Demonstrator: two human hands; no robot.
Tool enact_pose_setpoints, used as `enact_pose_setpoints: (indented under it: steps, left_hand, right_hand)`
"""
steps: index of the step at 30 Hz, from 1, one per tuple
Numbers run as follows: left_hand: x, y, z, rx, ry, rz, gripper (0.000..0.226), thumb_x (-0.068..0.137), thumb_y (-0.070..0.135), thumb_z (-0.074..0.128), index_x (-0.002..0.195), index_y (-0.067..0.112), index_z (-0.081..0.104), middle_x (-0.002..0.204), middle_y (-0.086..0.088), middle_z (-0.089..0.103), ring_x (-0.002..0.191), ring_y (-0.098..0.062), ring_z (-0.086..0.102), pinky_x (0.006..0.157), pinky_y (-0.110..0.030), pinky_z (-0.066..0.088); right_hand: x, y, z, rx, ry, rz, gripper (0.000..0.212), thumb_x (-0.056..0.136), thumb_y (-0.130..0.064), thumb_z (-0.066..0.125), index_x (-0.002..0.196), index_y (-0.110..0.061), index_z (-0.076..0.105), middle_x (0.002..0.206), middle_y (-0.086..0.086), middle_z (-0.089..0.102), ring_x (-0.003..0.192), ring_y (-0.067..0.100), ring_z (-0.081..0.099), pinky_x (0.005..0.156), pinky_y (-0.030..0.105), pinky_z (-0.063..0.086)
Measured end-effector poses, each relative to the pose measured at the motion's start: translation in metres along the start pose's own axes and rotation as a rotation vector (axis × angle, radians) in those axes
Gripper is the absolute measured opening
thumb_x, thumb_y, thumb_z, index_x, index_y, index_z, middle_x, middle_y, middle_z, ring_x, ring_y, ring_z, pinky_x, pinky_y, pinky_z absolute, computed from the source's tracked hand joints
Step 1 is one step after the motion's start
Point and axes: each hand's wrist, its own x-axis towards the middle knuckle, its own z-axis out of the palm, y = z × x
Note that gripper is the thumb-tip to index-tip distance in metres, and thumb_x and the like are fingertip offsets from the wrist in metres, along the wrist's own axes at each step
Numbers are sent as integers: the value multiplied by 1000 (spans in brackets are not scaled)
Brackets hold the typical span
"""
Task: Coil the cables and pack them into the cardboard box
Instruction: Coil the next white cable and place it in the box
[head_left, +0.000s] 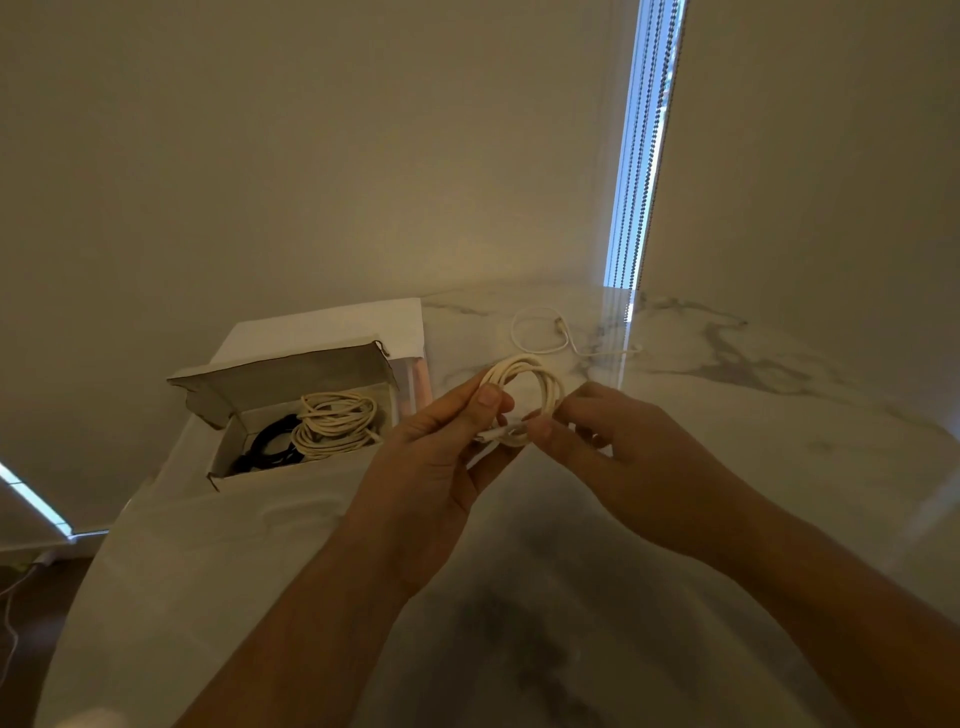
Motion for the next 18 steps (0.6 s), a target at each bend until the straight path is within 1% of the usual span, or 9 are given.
enact_pose_setpoints:
  steps: [2,5,8,10,11,13,14,16,18]
  left_hand:
    - [-1,0,1,2,-13,-30,23,88,16,62,102,4,75,112,-23,69,106,-30,68,84,-32,60]
    - [0,0,1,-10,-6,-40,23,86,17,63,100,4,76,101,-18,70,97,-26,68,81,-31,60]
    - [2,-1,0,-4,7,-25,22,84,19,64,94,5,77,92,-13,69,90,-23,68,83,-33,60]
    - [2,-2,0,6,17,-13,21,83,19,64,92,6,77,91,-13,69,89,-24,68,84,-35,60]
    - [2,-2,0,2,22,-11,21,82,19,64,91,6,77,91,-13,69,89,-24,69,84,-35,61]
    - [3,-3,1,-1,22,-5,20,83,17,64,91,5,77,90,-13,69,89,-24,69,84,-35,61]
    - [3,-3,1,2,23,0,19,85,16,63,92,5,76,90,-13,69,89,-24,69,84,-36,60]
    - [4,-5,0,4,27,5,18,89,14,62,96,4,76,91,-13,70,89,-24,69,87,-37,60]
    - [4,-4,-1,15,28,2,21,93,13,60,103,2,74,94,-14,69,91,-24,69,90,-40,59]
  right_hand:
    - [-1,1,3,-30,-16,-22,54,83,-70,26,92,-33,64,88,-16,56,80,5,56,71,18,45]
    - [-1,2,6,-8,-43,-10,61,84,-70,26,102,-30,69,93,-13,60,84,6,58,74,21,48]
    - [1,3,2,-31,50,60,44,77,-74,38,93,-39,59,85,-17,60,76,0,58,63,11,41]
    - [1,3,-1,27,113,92,41,73,-73,49,95,-40,56,83,-21,61,75,-4,60,56,7,43]
    - [0,3,-1,61,133,95,39,73,-70,54,96,-38,56,82,-20,62,78,-6,60,56,6,44]
    - [-1,3,3,71,176,49,33,77,-64,58,94,-35,58,79,-17,64,82,-7,58,62,2,44]
    - [-1,2,6,53,196,23,32,79,-64,55,91,-34,59,77,-16,64,81,-5,59,63,3,45]
    - [-2,1,10,41,212,11,40,81,-68,43,86,-33,60,74,-12,65,75,3,61,62,9,48]
    - [-3,0,12,47,210,37,40,84,-66,37,81,-32,58,71,-10,66,70,6,61,63,14,49]
